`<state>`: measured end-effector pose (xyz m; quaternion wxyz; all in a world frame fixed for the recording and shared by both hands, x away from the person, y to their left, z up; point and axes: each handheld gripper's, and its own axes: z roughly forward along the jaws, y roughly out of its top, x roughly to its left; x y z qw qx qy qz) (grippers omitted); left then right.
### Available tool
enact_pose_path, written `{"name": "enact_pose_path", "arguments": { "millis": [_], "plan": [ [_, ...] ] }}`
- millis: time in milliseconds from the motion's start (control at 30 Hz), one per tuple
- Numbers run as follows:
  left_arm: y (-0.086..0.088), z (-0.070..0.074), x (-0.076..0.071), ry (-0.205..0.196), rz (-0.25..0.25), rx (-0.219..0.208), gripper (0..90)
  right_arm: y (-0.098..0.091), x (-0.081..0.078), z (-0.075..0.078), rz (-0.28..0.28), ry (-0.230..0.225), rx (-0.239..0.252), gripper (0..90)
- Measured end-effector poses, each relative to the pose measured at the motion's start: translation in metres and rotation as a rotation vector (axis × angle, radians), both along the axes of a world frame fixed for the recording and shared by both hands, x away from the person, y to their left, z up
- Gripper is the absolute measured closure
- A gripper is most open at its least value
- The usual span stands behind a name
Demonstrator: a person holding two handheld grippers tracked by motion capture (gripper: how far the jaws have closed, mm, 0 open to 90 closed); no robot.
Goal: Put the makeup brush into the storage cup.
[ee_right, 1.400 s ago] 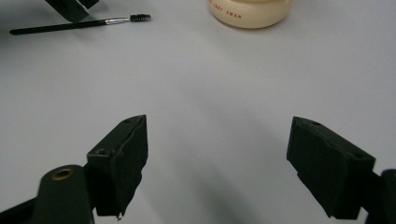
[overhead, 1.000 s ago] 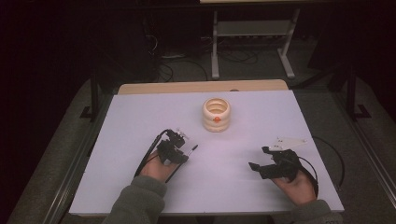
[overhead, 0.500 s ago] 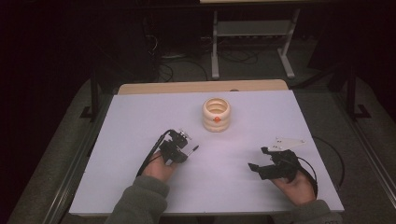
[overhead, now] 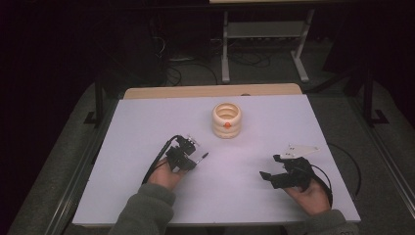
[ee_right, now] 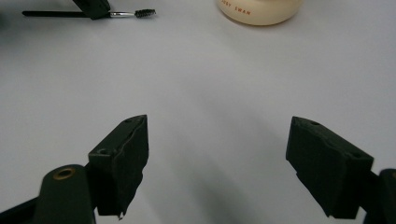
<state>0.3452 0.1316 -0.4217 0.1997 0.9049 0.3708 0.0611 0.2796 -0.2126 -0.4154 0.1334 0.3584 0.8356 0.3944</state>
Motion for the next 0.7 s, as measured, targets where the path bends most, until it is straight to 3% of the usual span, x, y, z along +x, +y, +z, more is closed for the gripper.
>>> {"name": "enact_pose_path", "arguments": {
  "millis": [267,500,700],
  "plan": [
    [0.009,0.008,0.0,-0.007,-0.018,-0.039,86.2,0.002,0.0,-0.001,0.003,0.007,0.0,20.2],
    [0.018,0.019,-0.004,-0.01,-0.029,-0.132,86.2,0.005,0.0,-0.002,0.014,0.007,-0.007,20.1],
    [0.023,0.027,-0.011,-0.04,-0.051,-0.218,86.1,0.014,0.001,-0.002,0.032,0.029,-0.002,20.0]
  ]
}}
